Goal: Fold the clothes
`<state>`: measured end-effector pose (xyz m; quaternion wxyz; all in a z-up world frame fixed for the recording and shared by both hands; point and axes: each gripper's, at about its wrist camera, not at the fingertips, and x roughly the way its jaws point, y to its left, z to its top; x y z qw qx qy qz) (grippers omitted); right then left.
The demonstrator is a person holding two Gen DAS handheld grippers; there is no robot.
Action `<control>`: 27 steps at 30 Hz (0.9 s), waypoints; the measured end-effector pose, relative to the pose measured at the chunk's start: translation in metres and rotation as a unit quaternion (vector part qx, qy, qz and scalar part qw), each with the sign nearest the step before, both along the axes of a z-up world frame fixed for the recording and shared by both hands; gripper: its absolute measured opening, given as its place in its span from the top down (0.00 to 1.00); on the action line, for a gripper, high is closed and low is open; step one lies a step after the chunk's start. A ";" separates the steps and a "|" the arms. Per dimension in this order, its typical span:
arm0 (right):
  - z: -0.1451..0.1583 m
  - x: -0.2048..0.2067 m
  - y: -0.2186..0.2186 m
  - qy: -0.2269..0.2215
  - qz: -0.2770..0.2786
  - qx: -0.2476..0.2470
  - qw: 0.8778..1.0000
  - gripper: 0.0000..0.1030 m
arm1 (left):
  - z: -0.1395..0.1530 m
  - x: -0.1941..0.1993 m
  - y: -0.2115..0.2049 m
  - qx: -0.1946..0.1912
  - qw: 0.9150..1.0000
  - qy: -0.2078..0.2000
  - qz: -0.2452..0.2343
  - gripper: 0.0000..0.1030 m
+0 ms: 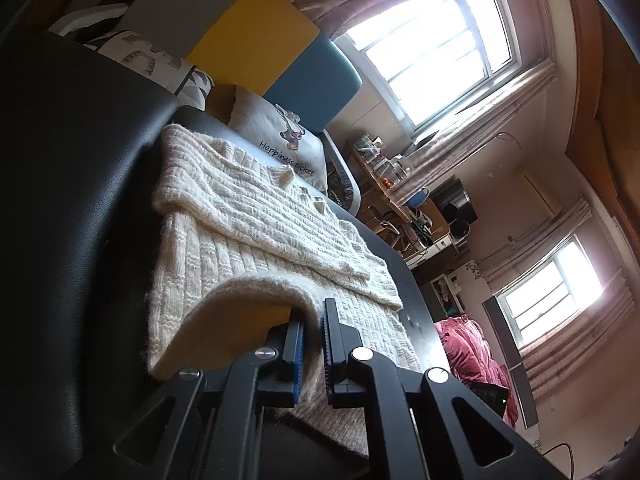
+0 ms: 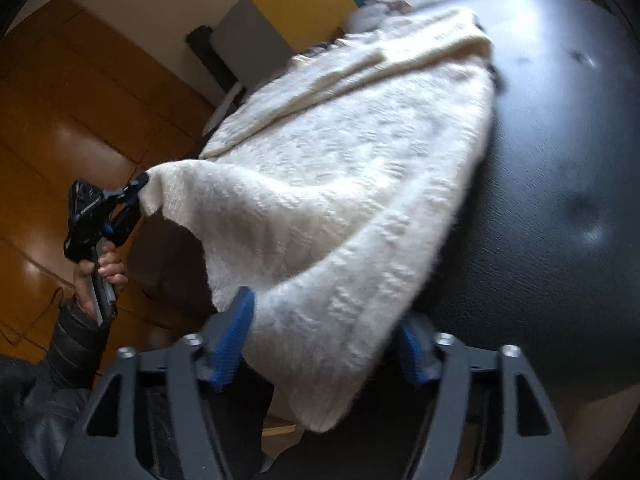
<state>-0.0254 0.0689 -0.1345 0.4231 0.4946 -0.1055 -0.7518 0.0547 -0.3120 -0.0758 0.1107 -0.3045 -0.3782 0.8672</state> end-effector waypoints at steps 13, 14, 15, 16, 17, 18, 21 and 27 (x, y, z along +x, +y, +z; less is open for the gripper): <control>0.003 0.008 -0.012 0.016 0.030 0.083 0.996 0.82 | 0.005 0.009 0.002 -0.023 1.000 0.009 -0.004 0.95; 0.003 0.008 -0.010 0.018 0.030 0.083 0.996 0.82 | 0.006 0.010 0.003 -0.024 1.000 0.011 -0.007 0.95; 0.004 0.008 -0.009 0.017 0.028 0.079 0.996 0.82 | 0.007 0.011 0.004 -0.024 1.000 0.014 -0.010 0.95; 0.007 0.007 -0.007 0.018 0.024 0.072 0.997 0.84 | 0.008 0.012 0.006 -0.024 0.999 0.016 -0.013 0.95; 0.013 0.006 -0.006 0.024 0.018 0.056 0.998 0.84 | 0.009 0.013 0.006 -0.020 0.999 0.020 -0.016 0.95; 0.019 0.004 -0.005 0.028 0.013 0.037 0.999 0.84 | 0.012 0.015 0.007 -0.014 0.999 0.029 -0.018 0.95; 0.039 -0.010 -0.002 0.039 0.002 -0.007 0.999 0.84 | 0.022 0.017 0.006 0.001 0.999 0.051 -0.019 0.95; 0.080 -0.056 -0.001 0.062 -0.018 -0.068 0.996 0.84 | 0.057 0.000 -0.002 0.005 0.996 0.092 -0.002 0.95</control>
